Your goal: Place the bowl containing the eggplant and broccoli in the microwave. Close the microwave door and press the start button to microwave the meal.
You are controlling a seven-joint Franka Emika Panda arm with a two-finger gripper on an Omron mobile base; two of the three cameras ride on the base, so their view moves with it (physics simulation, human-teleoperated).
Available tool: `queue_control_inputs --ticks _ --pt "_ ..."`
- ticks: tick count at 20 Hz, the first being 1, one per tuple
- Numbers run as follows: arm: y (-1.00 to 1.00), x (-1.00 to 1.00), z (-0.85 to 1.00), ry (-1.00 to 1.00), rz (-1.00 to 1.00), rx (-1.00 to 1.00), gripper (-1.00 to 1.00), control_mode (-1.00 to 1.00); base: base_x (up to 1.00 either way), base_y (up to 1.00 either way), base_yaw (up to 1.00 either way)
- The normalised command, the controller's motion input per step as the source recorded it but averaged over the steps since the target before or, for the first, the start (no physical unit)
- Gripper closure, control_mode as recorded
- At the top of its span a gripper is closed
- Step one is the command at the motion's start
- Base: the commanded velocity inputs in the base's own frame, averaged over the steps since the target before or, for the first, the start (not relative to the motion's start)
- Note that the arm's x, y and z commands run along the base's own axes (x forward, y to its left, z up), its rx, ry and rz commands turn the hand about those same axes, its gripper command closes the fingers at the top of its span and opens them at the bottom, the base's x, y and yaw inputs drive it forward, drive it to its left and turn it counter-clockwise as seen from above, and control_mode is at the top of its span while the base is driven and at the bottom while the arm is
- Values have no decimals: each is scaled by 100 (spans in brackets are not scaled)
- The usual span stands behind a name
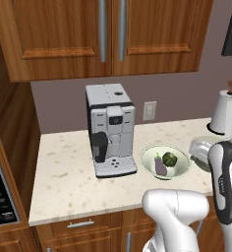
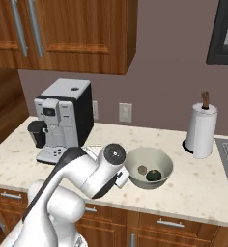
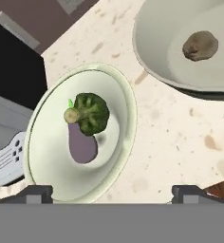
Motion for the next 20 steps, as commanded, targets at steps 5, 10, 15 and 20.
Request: queue_control_inputs --ticks 5,10,15,20 --pt "-3 26 -40 18 0 12 -100 -100 0 0 0" --pt "0 40 -28 17 0 11 -100 -100 0 0 0" --pt "0 29 -23 3 0 7 -100 -100 0 0 0" --pt "0 20 -25 0 0 0 -100 -100 0 0 0"
